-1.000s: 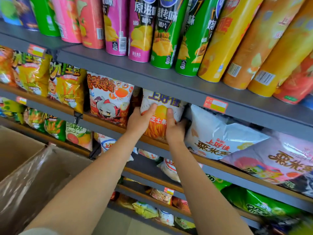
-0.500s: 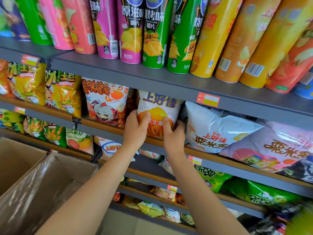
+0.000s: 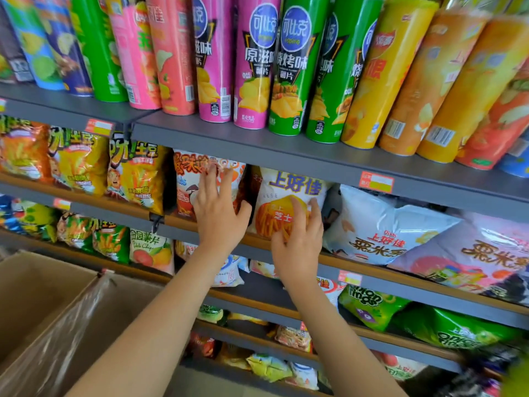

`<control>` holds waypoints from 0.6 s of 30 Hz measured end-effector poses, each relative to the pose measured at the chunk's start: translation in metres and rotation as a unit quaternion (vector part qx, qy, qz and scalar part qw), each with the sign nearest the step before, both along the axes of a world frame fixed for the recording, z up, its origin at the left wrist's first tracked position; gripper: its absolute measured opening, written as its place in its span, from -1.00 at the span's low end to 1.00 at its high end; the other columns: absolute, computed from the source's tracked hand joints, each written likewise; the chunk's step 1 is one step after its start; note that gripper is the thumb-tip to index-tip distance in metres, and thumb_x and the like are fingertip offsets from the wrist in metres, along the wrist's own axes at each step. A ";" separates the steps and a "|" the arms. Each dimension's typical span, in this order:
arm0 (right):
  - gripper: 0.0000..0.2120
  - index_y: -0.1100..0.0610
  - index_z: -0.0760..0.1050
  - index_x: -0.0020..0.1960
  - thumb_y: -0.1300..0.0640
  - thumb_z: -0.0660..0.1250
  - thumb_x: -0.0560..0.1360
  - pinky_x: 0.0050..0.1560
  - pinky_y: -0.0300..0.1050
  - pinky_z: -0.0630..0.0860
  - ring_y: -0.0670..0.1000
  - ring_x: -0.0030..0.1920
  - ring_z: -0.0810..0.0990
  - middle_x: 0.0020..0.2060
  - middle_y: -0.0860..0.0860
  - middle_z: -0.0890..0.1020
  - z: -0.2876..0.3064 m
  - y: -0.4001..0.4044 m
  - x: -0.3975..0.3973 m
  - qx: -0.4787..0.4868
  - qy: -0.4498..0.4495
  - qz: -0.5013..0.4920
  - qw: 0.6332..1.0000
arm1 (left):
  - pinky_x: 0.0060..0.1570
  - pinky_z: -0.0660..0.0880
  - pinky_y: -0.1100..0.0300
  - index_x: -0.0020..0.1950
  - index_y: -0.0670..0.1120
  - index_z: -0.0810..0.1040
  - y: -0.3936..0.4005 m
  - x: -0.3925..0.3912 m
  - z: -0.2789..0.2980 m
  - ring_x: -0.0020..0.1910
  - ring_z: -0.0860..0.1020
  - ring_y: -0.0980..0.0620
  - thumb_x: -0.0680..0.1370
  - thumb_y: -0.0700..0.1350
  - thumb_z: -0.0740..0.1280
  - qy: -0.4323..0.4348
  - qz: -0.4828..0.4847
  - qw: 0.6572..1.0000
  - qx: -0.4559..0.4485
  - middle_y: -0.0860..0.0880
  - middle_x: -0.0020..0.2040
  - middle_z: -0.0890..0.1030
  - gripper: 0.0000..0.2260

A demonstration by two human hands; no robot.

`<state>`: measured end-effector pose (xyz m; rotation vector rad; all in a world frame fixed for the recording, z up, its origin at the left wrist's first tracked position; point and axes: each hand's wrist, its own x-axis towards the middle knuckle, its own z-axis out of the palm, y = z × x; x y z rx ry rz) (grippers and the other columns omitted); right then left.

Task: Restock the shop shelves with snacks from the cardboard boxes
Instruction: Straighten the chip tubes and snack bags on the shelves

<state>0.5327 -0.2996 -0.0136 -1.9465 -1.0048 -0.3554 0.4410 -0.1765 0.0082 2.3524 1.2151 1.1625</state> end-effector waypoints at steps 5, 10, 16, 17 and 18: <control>-0.71 0.17 0.51 0.25 0.25 0.25 0.54 0.01 -0.04 0.54 0.04 0.05 0.56 0.10 0.08 0.57 -0.003 -0.035 0.015 0.048 0.048 0.023 0.997 | 0.05 0.50 0.18 0.17 -0.06 0.57 -0.065 0.027 -0.004 0.00 0.53 0.18 0.52 -0.10 0.32 -0.168 -0.147 0.972 -0.070 0.05 0.06 0.58 -0.77; -0.77 0.03 0.57 -0.10 0.31 0.24 0.55 -0.38 0.00 0.41 0.00 -0.41 0.49 -0.42 -0.03 0.58 -0.008 -0.099 0.040 0.078 0.170 -0.071 0.980 | -0.02 0.52 0.36 0.13 0.01 0.60 -0.119 0.077 0.002 -0.07 0.55 0.37 0.59 -0.11 0.36 -0.152 -0.287 0.930 -0.174 0.26 -0.08 0.57 -0.87; -0.63 0.07 0.36 0.31 0.09 0.39 0.56 0.10 -0.06 0.54 -0.10 0.10 0.54 0.11 -0.07 0.52 -0.005 -0.151 0.100 0.181 0.243 -0.074 0.950 | 0.30 0.44 0.10 0.47 0.13 0.29 -0.139 0.130 -0.015 0.34 0.44 0.23 0.33 0.33 0.48 -0.124 -0.302 0.889 -0.321 0.20 0.36 0.48 -0.21; -0.55 0.09 0.35 0.36 0.03 0.41 0.55 0.20 -0.09 0.52 -0.09 0.20 0.52 0.17 -0.09 0.51 -0.004 -0.152 0.112 0.164 0.231 -0.040 0.958 | 0.24 0.44 0.18 0.43 0.13 0.32 -0.136 0.134 -0.014 0.27 0.46 0.30 0.35 0.25 0.53 -0.127 -0.302 0.885 -0.332 0.24 0.29 0.51 -0.27; -0.50 0.10 0.34 0.39 0.00 0.43 0.54 0.26 -0.13 0.49 -0.09 0.27 0.51 0.22 -0.10 0.52 -0.001 -0.152 0.124 0.150 0.223 -0.005 0.963 | 0.15 0.43 0.28 0.39 0.13 0.34 -0.136 0.137 -0.011 0.18 0.46 0.37 0.38 0.16 0.55 -0.123 -0.300 0.884 -0.335 0.28 0.21 0.52 -0.34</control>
